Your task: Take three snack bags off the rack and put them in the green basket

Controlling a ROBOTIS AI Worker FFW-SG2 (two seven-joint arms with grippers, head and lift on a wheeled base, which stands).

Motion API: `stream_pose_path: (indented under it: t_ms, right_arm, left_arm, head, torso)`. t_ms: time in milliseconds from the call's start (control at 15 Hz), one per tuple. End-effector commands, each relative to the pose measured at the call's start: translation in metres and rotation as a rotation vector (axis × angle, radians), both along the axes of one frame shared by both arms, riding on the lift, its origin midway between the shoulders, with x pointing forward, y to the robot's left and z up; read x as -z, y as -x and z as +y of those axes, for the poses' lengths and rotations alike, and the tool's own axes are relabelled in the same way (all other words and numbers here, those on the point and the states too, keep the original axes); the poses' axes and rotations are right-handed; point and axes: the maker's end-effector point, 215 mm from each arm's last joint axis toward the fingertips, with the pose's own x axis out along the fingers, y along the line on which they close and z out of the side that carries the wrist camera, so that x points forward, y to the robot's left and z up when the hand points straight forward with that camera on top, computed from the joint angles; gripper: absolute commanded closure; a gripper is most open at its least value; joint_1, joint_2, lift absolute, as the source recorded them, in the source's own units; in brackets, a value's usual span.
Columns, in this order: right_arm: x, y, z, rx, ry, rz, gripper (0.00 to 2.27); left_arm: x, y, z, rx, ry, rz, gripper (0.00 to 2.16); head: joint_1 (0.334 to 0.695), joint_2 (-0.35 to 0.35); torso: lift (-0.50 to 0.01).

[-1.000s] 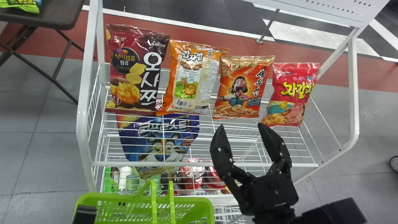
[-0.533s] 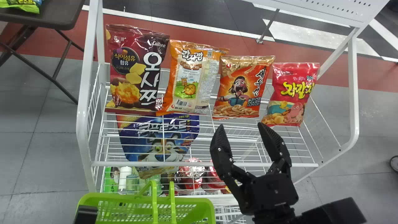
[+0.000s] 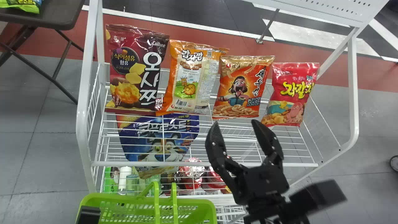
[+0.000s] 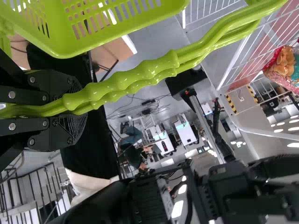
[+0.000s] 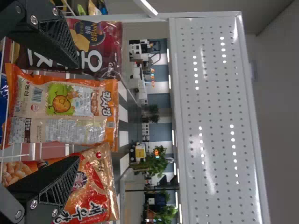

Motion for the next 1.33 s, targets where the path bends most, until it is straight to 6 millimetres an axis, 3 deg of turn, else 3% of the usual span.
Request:
stream_pose_path:
  t_ms: [0,200,600,1067,1267]
  right_arm:
    - [0.030,-0.039,-0.002,0.000,0.020,0.087,0.12]
    - [0.043,-0.080,-0.015,0.017,0.026,0.102,0.12]
    - [0.065,-0.140,-0.008,-0.030,0.011,0.124,0.12]
    - [0.073,-0.175,0.003,-0.103,-0.035,0.146,0.12]
    - [0.090,-0.192,0.013,-0.157,-0.093,0.202,0.14]
  left_arm:
    - [0.000,0.003,-0.003,0.010,-0.003,-0.001,1.28]
    - [0.001,0.002,-0.002,0.012,-0.009,0.000,1.28]
    - [0.006,0.003,0.006,0.020,-0.032,0.014,1.28]
    - [0.011,-0.003,0.010,0.027,-0.040,0.013,1.28]
    - [0.013,-0.005,0.010,0.026,-0.039,0.016,1.28]
  head:
    - [0.695,-0.350]
    - [0.695,-0.350]
    - [0.695,-0.350]
    - [0.695,-0.350]
    - [0.695,-0.350]
  torso:
    - [-0.026]
    - [-0.026]
    - [-0.026]
    - [-0.026]
    - [-0.026]
